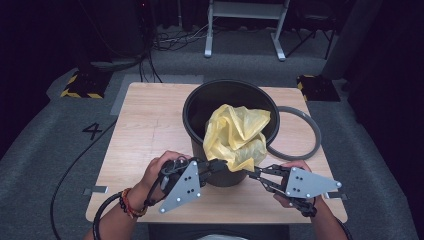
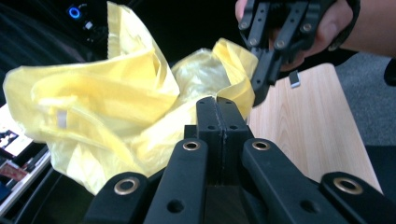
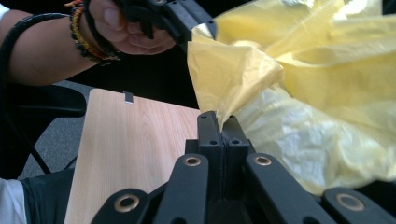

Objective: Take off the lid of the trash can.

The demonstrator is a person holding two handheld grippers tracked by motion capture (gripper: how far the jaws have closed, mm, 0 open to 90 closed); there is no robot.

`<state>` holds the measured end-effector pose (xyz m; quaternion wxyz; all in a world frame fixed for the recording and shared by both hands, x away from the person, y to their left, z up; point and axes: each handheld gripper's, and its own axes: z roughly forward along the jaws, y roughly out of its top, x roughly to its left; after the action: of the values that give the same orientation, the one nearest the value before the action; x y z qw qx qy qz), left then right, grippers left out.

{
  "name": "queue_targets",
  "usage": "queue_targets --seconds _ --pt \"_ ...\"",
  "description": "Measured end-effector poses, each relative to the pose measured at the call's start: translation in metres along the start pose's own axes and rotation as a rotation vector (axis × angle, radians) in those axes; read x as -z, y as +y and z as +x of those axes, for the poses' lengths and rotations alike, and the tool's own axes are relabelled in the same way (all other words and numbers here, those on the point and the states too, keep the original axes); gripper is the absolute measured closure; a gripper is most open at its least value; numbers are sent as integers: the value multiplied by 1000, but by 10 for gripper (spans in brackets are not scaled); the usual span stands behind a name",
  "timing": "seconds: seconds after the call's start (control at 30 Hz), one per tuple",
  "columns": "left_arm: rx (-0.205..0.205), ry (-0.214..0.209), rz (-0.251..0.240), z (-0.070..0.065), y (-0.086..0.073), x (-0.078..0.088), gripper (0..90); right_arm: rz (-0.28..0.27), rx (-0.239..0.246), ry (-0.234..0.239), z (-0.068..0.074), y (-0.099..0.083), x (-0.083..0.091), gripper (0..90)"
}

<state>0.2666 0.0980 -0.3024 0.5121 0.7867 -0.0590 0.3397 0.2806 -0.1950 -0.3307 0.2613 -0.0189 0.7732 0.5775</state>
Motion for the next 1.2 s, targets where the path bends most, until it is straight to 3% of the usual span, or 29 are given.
queue_targets --seconds 0.03,0.13,0.23,0.37,0.43,0.47,0.6,0.8,0.97,1.1,1.13,1.2 --pt "-1 -5 3 -1 -1 0 900 2 -7 -4 -1 -1 1 890" --pt "-1 -10 6 -1 -1 -2 900 -21 -39 -15 -4 -2 5 742" --pt "-3 -7 6 -2 0 -4 900 -72 -56 -23 -8 4 12 642" --pt "-2 -14 8 -3 -2 -8 900 -136 -70 -68 -12 14 17 599" --pt "4 -19 6 -4 -3 -10 900 -184 -96 -67 -16 17 19 612" --pt "0 -17 5 -4 -4 -10 900 -189 -94 -90 -17 19 19 630" --pt "17 -15 -6 -5 -7 -11 900 -153 -66 -145 -16 26 9 674" --pt "33 -17 -12 -5 -10 -13 900 -62 -24 -165 -15 31 -15 659" --pt "36 -21 -13 -7 -12 -13 900 2 -33 -227 -21 34 -24 619" --pt "33 -28 -11 -8 -12 -14 900 50 -39 -226 -24 38 -25 628" --pt "30 -27 -8 -8 -12 -13 900 57 -45 -224 -26 39 -25 648" --pt "31 -25 -9 -9 -12 -13 900 75 -45 -245 -27 39 -25 782"
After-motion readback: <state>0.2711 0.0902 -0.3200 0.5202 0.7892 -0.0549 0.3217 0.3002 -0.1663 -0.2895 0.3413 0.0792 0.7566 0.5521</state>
